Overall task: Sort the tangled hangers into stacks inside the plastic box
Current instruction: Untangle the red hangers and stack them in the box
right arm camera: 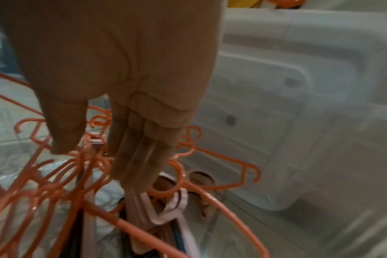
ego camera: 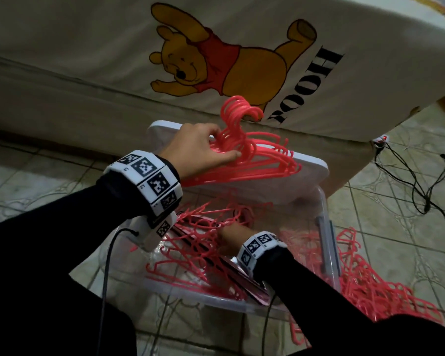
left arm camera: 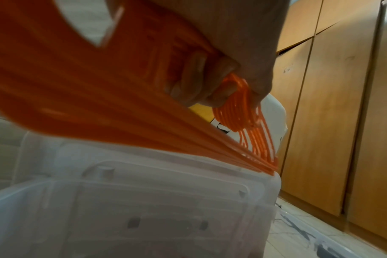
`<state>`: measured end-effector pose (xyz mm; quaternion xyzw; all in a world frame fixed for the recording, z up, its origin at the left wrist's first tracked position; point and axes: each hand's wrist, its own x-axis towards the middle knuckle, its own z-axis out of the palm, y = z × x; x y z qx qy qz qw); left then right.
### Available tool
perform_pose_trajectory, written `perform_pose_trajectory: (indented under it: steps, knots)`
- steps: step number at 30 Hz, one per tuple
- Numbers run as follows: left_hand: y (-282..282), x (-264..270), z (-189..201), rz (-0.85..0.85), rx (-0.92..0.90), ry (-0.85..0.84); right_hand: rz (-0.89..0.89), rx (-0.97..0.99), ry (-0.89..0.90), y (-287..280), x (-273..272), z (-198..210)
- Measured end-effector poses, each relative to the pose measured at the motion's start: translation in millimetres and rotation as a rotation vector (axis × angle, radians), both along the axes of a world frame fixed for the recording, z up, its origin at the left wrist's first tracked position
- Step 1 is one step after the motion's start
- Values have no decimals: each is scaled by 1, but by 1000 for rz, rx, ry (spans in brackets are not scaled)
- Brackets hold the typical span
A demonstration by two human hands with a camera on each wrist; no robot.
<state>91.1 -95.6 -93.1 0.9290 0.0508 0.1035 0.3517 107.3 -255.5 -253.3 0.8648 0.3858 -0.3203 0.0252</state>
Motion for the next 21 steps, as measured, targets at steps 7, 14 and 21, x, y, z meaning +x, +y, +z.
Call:
perform_pose_trajectory:
  steps: [7, 14, 21]
  knots:
    - [0, -1, 0, -47, -36, 23, -5, 37, -2, 16, -8, -4]
    - [8, 2, 6, -3, 24, -95, -110, 240, -36, 9, 10, 57]
    - [12, 4, 9, 1, -4, -118, -152, 376, -124, -14, 15, 117]
